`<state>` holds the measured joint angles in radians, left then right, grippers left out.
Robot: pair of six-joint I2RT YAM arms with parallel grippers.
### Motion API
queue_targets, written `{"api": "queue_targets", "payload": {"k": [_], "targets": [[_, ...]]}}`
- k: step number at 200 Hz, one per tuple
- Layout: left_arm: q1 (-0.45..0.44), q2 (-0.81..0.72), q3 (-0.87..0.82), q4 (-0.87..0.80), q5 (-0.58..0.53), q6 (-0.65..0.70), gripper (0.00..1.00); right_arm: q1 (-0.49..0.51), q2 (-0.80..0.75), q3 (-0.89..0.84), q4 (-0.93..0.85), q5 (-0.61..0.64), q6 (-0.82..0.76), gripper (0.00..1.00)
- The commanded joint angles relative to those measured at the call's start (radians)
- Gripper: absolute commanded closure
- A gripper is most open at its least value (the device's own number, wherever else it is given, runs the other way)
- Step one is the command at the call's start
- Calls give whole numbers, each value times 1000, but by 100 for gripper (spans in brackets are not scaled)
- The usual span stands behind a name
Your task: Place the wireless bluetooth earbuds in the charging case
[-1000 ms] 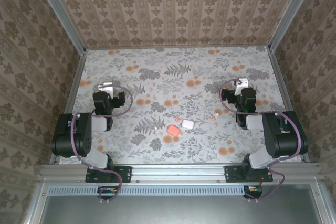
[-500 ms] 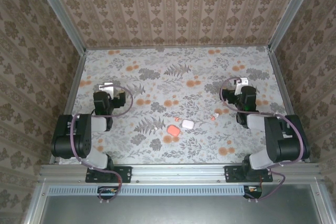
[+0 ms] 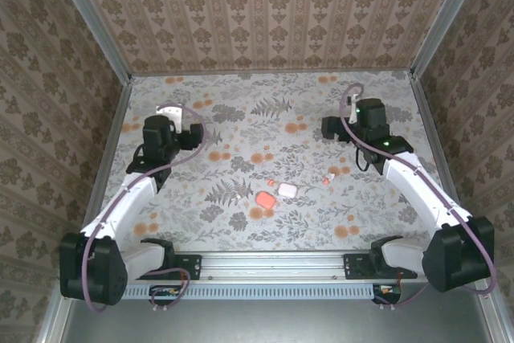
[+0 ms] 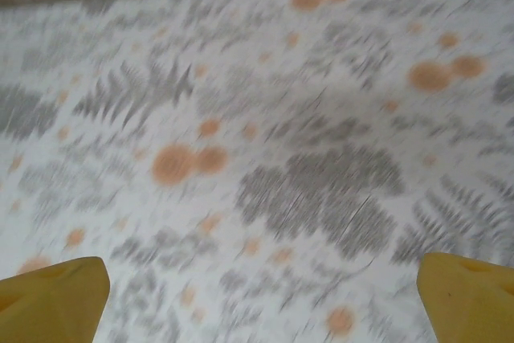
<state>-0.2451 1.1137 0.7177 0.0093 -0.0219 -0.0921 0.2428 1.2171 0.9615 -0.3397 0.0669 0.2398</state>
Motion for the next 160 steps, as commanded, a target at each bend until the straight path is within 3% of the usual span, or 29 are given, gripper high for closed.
{"api": "queue_targets", "payload": {"k": [1, 40, 83, 109, 160], "targets": [[-48, -20, 39, -290, -10, -115, 19, 85, 2, 88, -328, -4, 107, 1], [-111, -56, 28, -411, -39, -252, 21, 235, 26, 140, -451, -74, 262, 7], [-129, -36, 30, -495, -58, -291, 22, 391, 166, 172, -513, -155, 424, 15], [-134, -13, 33, -527, -81, -287, 22, 429, 305, 211, -543, -137, 463, 22], [-138, -6, 10, -502, -79, -295, 21, 465, 500, 296, -550, -127, 483, 19]]}}
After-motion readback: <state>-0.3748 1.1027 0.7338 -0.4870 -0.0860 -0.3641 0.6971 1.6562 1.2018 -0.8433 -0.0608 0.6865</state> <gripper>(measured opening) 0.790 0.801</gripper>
